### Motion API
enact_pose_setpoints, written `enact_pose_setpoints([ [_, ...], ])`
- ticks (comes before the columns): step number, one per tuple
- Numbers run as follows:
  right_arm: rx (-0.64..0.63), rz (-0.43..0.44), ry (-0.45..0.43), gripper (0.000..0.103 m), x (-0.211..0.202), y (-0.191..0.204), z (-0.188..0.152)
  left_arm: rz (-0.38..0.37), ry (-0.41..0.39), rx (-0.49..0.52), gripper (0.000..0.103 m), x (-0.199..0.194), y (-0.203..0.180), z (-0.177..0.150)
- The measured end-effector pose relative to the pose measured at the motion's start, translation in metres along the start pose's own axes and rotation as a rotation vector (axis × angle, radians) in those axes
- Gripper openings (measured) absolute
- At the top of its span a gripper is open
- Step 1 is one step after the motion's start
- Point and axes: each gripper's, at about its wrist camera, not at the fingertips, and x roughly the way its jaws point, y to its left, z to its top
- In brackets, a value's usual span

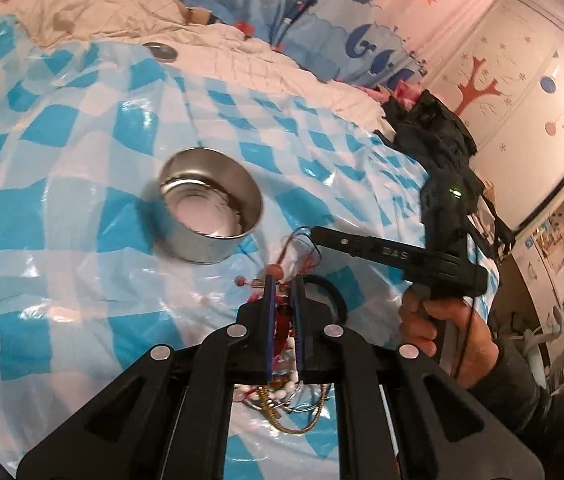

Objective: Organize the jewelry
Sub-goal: 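Carry the red strings over the silver tin and open the left gripper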

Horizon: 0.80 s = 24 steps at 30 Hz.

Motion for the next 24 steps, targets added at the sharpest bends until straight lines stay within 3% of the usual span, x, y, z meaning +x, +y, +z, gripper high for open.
enact_pose_setpoints([
  [7,-0.028,0.113,-0.064,0.002,-0.013,0.017,0.002,-0.003,-0.036,-0.045,0.007,-0.009,0.009,0.003],
  [17,-0.085,0.302,-0.221,0.002,-0.051,0.043,0.015,-0.013,-0.11,-0.081,0.007,-0.012,0.011,0.023],
  [24,-0.122,0.35,-0.214,0.002,-0.045,0.064,0.031,-0.034,-0.144,-0.119,0.007,0.005,0.014,0.044],
])
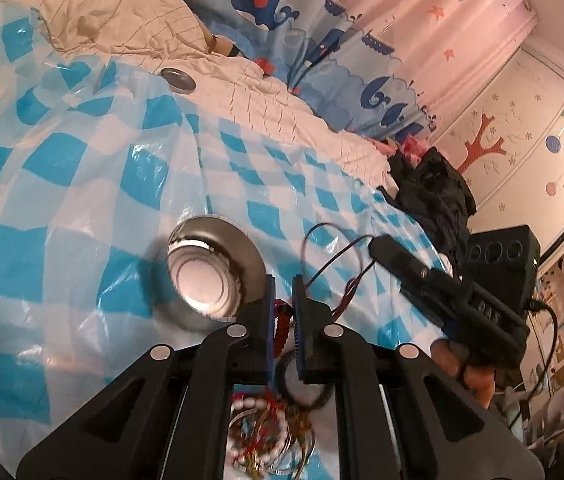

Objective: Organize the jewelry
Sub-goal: 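Carry the red strings over the silver tin and open the left gripper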

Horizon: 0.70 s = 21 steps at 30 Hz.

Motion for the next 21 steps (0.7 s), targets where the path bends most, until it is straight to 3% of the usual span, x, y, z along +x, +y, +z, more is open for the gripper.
enact_pose_setpoints([
  [5,-0.014,0.009,0.021,0.002,0.017,0.004,0.008,0.0,-0.03,-0.059,0.007,0.017,0.009,0.015],
  [7,-0.017,0.014,0.029,0.002,0.025,0.004,0.011,0.005,-0.002,-0.126,0.009,0.033,0.023,0.019],
  [9,-0.024,0.01,0.048,0.002,0.037,0.004,0.012,0.04,0.035,-0.177,0.032,0.045,0.035,0.018],
  [11,-0.029,-0.004,0.07,0.002,0.048,0.001,0.01,0.057,0.036,-0.222,0.044,0.048,0.043,0.016],
  [16,-0.023,-0.078,0.17,0.003,0.075,-0.011,-0.001,0.08,-0.012,-0.244,0.056,0.031,0.044,0.018],
  [17,-0.036,-0.128,0.197,0.011,0.079,-0.012,-0.005,0.083,-0.019,-0.246,0.057,0.027,0.044,0.018],
  [18,-0.046,-0.17,0.201,0.03,0.08,-0.013,-0.007,0.089,-0.022,-0.248,0.059,0.023,0.044,0.017],
  [19,-0.049,-0.196,0.196,0.036,0.079,-0.015,-0.008,0.101,-0.022,-0.248,0.059,0.021,0.044,0.016],
  [21,-0.045,-0.242,0.19,0.037,0.076,-0.018,-0.009,0.133,-0.017,-0.242,0.06,0.014,0.045,0.013],
])
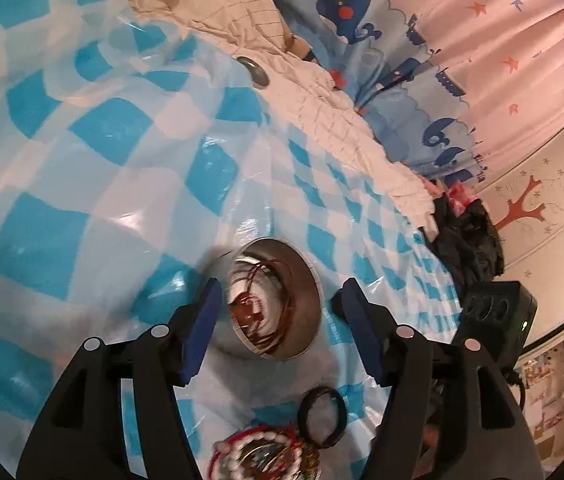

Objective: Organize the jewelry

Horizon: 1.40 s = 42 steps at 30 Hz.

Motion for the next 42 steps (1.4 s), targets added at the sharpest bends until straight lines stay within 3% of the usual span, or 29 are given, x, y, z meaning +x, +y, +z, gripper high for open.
enact_pose_setpoints([
  [5,0.021,-0.062,-0.009,0.038,-0.016,-0.008,-0.001,0.061,0.02,0.044,0.061,-0.008,0.001,-0.008],
  [8,0.021,-0.091,0.0,0.038,-0.028,-0.009,-0.001,0.098,0.038,0.122,0.061,-0.011,-0.007,-0.02],
  [12,-0.03,-0.129,0.018,0.047,-0.046,-0.004,-0.007,0.14,0.068,0.206,0.062,-0.012,-0.015,-0.038],
  [17,-0.125,-0.208,0.105,0.047,-0.058,-0.003,-0.036,0.152,0.111,0.273,0.063,-0.013,-0.022,-0.057],
  [24,-0.152,-0.276,0.199,0.047,-0.055,-0.012,-0.07,0.156,0.16,0.379,0.063,-0.013,-0.035,-0.085],
  [30,-0.162,-0.318,0.251,0.047,-0.049,-0.018,-0.084,0.161,0.195,0.626,0.063,-0.005,-0.063,-0.123],
  [35,-0.167,-0.328,0.275,0.047,-0.045,-0.022,-0.091,0.202,0.22,0.728,0.062,0.003,-0.066,-0.137],
  [37,-0.166,-0.331,0.288,0.047,-0.041,-0.024,-0.095,0.209,0.238,0.742,0.053,0.005,-0.065,-0.14],
  [41,-0.18,-0.342,0.292,0.047,-0.032,-0.026,-0.102,0.239,0.289,0.77,0.01,0.011,-0.061,-0.142],
  [42,-0.191,-0.344,0.289,0.036,-0.031,-0.025,-0.103,0.243,0.297,0.773,0.002,0.011,-0.06,-0.142],
])
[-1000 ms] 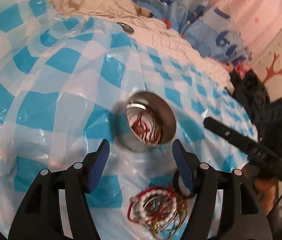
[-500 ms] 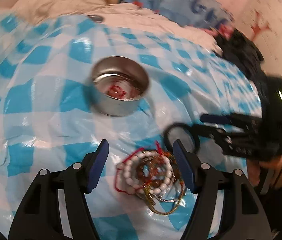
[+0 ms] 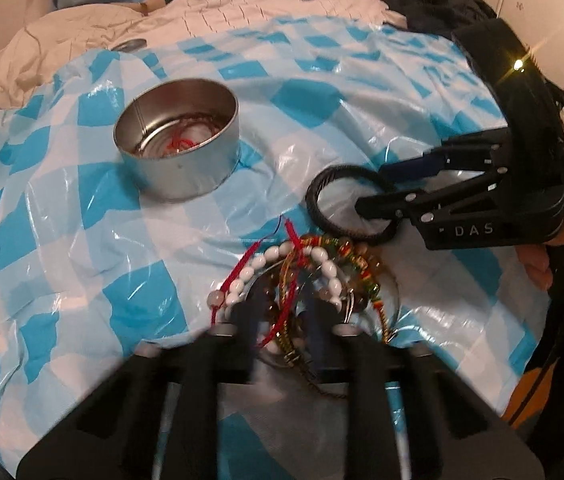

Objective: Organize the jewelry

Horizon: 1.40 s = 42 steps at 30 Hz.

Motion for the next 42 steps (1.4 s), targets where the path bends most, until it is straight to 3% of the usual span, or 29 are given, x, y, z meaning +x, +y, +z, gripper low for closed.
enact_pose_setpoints([
  [1,-0.012,0.0,-0.001,0.029,0.0,0.002,0.0,-0.006,0.003,0.0,0.002,0.0,0.001,0.001],
  [2,-0.019,-0.01,-0.004,0.015,0.0,0.004,0.0,-0.019,0.003,-0.003,0.002,-0.002,0.002,0.001],
  [5,-0.018,-0.033,-0.039,0.008,-0.008,0.004,0.004,-0.065,-0.039,-0.043,0.002,-0.015,0.01,0.007],
  [13,0.023,0.002,-0.122,0.008,-0.035,-0.001,0.017,-0.18,-0.179,-0.231,0.002,-0.052,0.056,0.016],
  [19,0.012,0.01,-0.145,0.008,-0.041,0.006,0.023,-0.278,-0.156,-0.198,0.003,-0.054,0.052,0.02],
  [24,0.013,0.007,-0.143,0.008,-0.041,0.006,0.023,-0.266,-0.065,-0.172,0.005,-0.038,0.043,0.017],
  [33,0.018,0.007,-0.145,0.008,-0.041,0.002,0.023,-0.327,-0.101,-0.222,0.006,-0.041,0.052,0.016],
  [39,0.019,0.008,-0.144,0.008,-0.041,0.002,0.023,-0.255,-0.04,-0.19,0.007,-0.026,0.043,0.019],
  [42,0.019,0.008,-0.144,0.008,-0.041,0.002,0.023,-0.282,-0.076,-0.196,0.007,-0.032,0.043,0.022],
])
